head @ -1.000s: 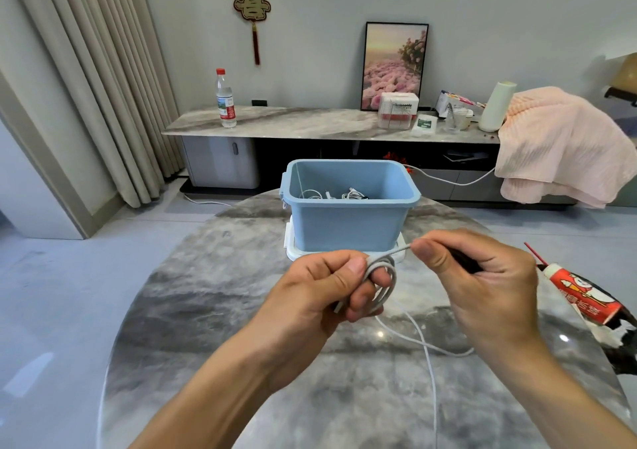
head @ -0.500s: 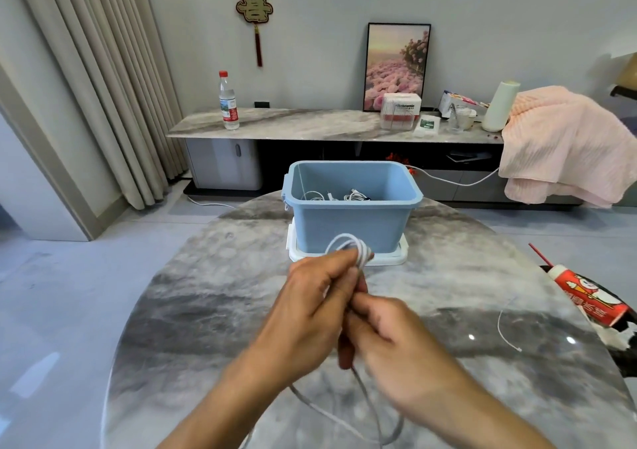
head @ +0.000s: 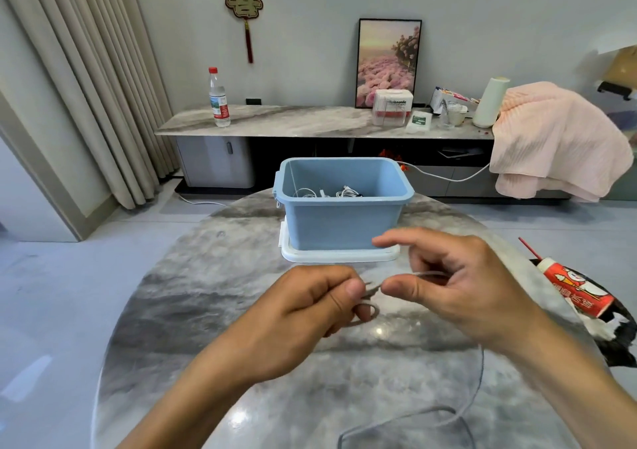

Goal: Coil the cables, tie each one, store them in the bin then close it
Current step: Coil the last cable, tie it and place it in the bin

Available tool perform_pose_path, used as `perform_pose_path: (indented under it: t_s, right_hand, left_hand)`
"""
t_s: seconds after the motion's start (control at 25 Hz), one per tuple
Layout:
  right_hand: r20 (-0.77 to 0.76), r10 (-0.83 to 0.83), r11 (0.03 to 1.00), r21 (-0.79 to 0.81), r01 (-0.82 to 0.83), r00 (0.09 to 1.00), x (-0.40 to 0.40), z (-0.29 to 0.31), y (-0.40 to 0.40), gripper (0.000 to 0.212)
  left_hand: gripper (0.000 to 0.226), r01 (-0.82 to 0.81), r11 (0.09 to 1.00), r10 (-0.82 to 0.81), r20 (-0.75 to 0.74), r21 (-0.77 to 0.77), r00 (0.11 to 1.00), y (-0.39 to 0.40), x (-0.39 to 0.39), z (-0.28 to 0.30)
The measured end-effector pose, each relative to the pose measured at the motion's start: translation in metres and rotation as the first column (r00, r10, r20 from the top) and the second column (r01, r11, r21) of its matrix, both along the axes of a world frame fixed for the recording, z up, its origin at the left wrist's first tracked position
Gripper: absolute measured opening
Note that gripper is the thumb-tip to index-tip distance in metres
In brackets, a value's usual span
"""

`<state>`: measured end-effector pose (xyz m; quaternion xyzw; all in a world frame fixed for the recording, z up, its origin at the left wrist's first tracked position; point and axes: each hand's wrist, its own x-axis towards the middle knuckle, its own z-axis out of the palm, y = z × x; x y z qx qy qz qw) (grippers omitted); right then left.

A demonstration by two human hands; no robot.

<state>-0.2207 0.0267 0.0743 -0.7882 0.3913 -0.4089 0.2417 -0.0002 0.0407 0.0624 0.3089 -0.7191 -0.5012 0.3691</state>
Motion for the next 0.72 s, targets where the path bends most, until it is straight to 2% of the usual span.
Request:
perform_pose_path:
  t_s: [0.08, 0.16, 0.24, 0.32, 0.4, 0.48, 0.52, 0.56, 0.64, 0.68, 0.72]
  right_hand:
    - [0.195, 0.130, 0.976, 0.146, -0.160, 0.972, 0.012, -0.011, -0.002, 0.042]
    - [0.337, 0.097, 0.960, 0.217, -0.177, 0.936, 0.033, -0.022, 0.003, 0.052]
    - [0.503, -0.071, 0.939, 0.325, -0.112, 0.862, 0.052, -0.029, 0.011, 0.046]
    - [0.595, -0.268, 0.878, 0.474, -0.062, 0.758, 0.064, -0.030, 0.018, 0.031]
    - [0.669, -0.367, 0.805, 0.576, -0.139, 0.646, 0.068, -0.030, 0.021, 0.023]
    - [0.691, -0.433, 0.702, 0.661, -0.264, 0.578, 0.075, -0.033, 0.028, 0.025]
    - [0.666, -0.462, 0.640, 0.708, -0.299, 0.586, 0.080, -0.037, 0.033, 0.027]
    - [0.612, -0.462, 0.596, 0.750, -0.286, 0.641, 0.087, -0.042, 0.039, 0.028]
    - [0.392, -0.344, 0.609, 0.785, -0.115, 0.853, 0.097, -0.050, 0.047, 0.027]
    - [0.235, -0.234, 0.656, 0.754, -0.025, 0.943, 0.099, -0.048, 0.050, 0.025]
    - [0.075, -0.119, 0.718, 0.695, 0.034, 0.990, 0.097, -0.044, 0.052, 0.024]
  left_hand:
    - [0.036, 0.033, 0.985, 0.000, -0.187, 0.172, 0.982, 0.002, -0.003, 0.000]
    - [0.034, 0.102, 0.941, 0.028, -0.374, 0.323, 0.927, 0.002, -0.006, 0.000]
    - [0.031, 0.219, 0.885, 0.030, -0.519, 0.411, 0.854, 0.000, -0.006, -0.001]
    - [0.028, 0.284, 0.854, 0.047, -0.607, 0.437, 0.793, -0.001, -0.007, -0.004]
    - [0.025, 0.267, 0.853, 0.116, -0.663, 0.448, 0.740, -0.003, -0.009, -0.007]
    - [0.023, 0.188, 0.859, 0.237, -0.697, 0.476, 0.677, -0.006, -0.010, -0.007]
    - [0.024, 0.131, 0.860, 0.305, -0.702, 0.493, 0.644, -0.009, -0.011, -0.007]
    - [0.026, 0.053, 0.862, 0.362, -0.686, 0.504, 0.631, -0.012, -0.010, -0.007]
    - [0.026, -0.234, 0.879, 0.447, -0.546, 0.416, 0.708, -0.016, -0.008, -0.008]
    - [0.023, -0.409, 0.875, 0.483, -0.420, 0.259, 0.769, -0.017, -0.006, -0.010]
    - [0.021, -0.520, 0.853, 0.508, -0.269, 0.031, 0.818, -0.017, -0.004, -0.015]
